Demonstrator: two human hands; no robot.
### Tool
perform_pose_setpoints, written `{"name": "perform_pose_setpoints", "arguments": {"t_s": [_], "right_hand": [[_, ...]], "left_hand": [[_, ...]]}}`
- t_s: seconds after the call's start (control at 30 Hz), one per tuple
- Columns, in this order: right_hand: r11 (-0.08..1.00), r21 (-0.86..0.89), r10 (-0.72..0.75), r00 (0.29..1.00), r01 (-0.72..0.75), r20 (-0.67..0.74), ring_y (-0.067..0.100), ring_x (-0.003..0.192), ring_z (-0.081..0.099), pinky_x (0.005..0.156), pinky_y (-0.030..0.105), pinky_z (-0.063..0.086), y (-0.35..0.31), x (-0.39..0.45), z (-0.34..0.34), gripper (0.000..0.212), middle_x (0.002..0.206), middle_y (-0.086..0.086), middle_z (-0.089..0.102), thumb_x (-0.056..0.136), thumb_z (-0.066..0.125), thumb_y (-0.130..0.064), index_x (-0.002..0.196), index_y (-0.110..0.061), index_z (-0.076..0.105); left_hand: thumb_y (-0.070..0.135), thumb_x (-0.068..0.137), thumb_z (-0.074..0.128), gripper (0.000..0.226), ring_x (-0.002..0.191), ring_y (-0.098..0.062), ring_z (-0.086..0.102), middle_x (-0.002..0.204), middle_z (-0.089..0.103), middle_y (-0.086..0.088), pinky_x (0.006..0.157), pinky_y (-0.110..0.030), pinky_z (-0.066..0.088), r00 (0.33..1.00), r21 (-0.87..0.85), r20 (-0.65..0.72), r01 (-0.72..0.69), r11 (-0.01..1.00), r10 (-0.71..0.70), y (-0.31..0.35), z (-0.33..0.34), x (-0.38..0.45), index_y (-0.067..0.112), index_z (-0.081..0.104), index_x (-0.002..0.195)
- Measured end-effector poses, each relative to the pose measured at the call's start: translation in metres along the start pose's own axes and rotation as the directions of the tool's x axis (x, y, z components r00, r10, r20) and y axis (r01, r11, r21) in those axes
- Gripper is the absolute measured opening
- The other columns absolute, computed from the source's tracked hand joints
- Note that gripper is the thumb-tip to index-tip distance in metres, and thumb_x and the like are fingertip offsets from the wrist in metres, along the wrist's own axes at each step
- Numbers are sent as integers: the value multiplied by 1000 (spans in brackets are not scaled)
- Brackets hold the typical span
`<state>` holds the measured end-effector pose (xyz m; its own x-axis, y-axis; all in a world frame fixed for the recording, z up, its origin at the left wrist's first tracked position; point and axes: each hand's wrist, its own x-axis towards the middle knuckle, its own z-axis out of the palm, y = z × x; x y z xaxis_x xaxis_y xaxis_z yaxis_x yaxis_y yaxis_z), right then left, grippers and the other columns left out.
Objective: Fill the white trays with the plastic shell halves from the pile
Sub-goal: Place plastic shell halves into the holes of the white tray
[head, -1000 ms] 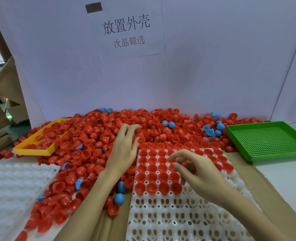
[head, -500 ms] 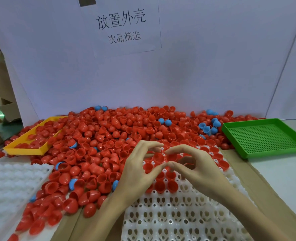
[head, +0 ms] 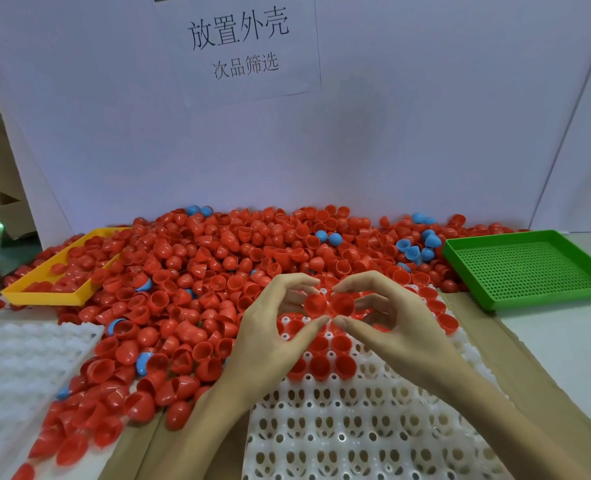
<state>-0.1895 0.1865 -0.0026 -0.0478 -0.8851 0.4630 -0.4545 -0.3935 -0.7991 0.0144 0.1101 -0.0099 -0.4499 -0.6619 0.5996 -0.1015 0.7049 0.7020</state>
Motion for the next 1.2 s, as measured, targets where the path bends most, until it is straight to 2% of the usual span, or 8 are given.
{"name": "perform_pose_setpoints", "arguments": {"t_s": [0.2,0.33,0.47,0.6,0.83,1.0,1.07,1.2], "right_hand": [[997,76,11,1000,-11,4,19,101,75,78,29,62,-2,-1,3,28,115,-9,71,98,72,-22,123,-34,67],[994,103,32,999,-30,-21,24,90,76,68,36,62,-2,-1,4,28,104,-4,70,102,66,-16,125,-31,63],[999,31,-7,1000,8,-21,20,97,72,71,30,61,-4,-2,3,43,114,-10,65,96,75,-16,129,-36,56],[986,-154,-67,998,65,-9,16,100,70,71,26,60,-4,-3,7,35,117,-14,64,93,78,-17,118,-35,63],[987,-149,-66,996,57,-57,18,91,66,73,25,58,-6,-3,3,24,105,-9,64,98,67,-35,122,-38,68],[991,-131,-46,997,37,-63,18,88,67,69,28,58,-6,-4,8,32,97,-12,59,99,65,-36,130,-42,56],[997,-77,-28,998,23,-56,19,89,69,65,29,59,-7,-4,8,30,101,-13,59,99,68,-33,124,-38,52],[979,-197,-44,999,41,-12,17,91,68,67,27,58,-5,-3,5,16,106,-12,62,96,71,-29,108,-33,62]], "left_hand": [[26,105,62,12,94,-16,74,98,73,6,83,-25,59,995,-50,28,96,994,-95,-3,2,-1,29,61,116],[30,110,50,15,66,-19,66,75,67,-7,65,-22,54,980,-165,83,195,967,-183,0,2,0,27,62,119],[41,108,52,31,70,-22,64,77,67,-7,67,-29,56,911,-432,215,413,802,-353,3,5,0,15,69,112],[49,105,54,43,75,-20,66,87,69,-12,70,-25,55,817,-567,398,576,589,-416,5,6,-1,12,73,115],[33,99,72,26,92,-28,78,115,76,-3,79,-28,59,883,-389,307,458,799,-356,11,4,0,22,70,122],[26,106,62,23,93,-34,78,109,78,-12,83,-32,62,865,-407,344,488,772,-366,11,1,0,11,68,122],[25,106,61,23,92,-36,78,106,79,-14,81,-31,61,867,-433,323,492,755,-380,11,1,0,9,68,121],[23,102,68,20,93,-35,78,104,78,-14,80,-31,62,874,-448,299,483,752,-383,10,2,1,9,71,116]]}}
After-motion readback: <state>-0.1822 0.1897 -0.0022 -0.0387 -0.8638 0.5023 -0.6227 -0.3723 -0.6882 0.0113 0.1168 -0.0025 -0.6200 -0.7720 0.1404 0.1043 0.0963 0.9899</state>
